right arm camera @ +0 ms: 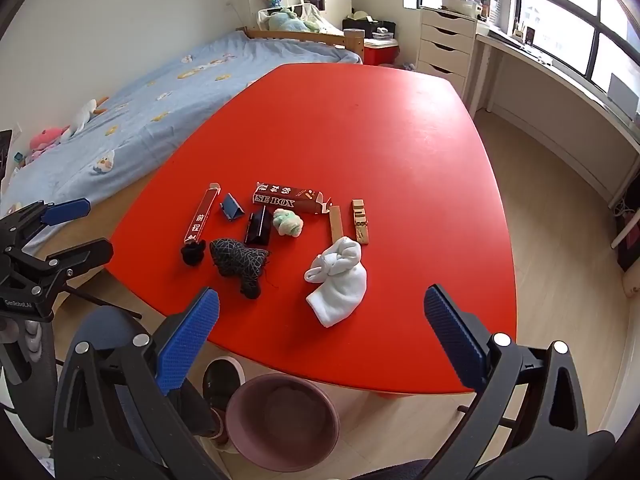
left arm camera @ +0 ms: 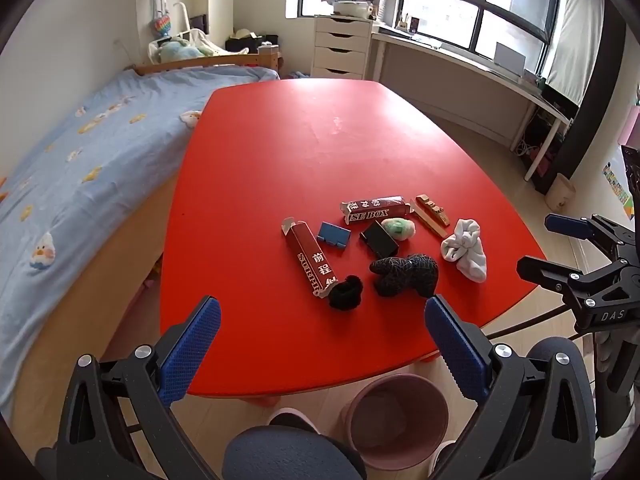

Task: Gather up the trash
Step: 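Move both tools toward the items on the red table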

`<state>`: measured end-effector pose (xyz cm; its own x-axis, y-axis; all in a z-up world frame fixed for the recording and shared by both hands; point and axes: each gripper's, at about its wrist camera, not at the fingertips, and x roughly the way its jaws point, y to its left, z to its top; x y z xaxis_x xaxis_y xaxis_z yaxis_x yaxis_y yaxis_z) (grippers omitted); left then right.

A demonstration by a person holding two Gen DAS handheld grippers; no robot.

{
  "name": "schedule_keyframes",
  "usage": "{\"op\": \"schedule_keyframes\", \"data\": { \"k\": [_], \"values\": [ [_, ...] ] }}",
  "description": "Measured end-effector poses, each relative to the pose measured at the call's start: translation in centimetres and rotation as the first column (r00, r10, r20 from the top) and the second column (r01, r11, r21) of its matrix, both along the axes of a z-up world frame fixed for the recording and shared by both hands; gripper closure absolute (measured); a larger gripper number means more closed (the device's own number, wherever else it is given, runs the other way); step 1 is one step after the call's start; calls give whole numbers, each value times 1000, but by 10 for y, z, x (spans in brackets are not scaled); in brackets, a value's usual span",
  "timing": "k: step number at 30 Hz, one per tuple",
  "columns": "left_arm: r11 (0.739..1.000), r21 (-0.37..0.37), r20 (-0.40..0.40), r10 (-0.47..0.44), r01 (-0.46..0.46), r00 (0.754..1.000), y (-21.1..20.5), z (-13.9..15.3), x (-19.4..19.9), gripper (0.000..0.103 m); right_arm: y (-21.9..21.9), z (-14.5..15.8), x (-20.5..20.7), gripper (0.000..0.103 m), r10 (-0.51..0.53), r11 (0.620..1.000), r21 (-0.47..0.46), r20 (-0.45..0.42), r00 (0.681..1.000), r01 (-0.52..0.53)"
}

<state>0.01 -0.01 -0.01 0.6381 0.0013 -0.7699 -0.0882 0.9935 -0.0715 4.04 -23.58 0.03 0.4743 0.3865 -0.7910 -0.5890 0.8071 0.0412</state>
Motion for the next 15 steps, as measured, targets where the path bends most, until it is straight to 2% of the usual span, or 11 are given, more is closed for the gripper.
{"op": "schedule_keyframes", "data": {
  "k": [15],
  "values": [
    [1000, -2, 0, -2, 2, 1000, 2, -6, -1, 5, -1, -2, 2, 3, -8, 1000, -8, -7, 1000, 8]
  ]
}}
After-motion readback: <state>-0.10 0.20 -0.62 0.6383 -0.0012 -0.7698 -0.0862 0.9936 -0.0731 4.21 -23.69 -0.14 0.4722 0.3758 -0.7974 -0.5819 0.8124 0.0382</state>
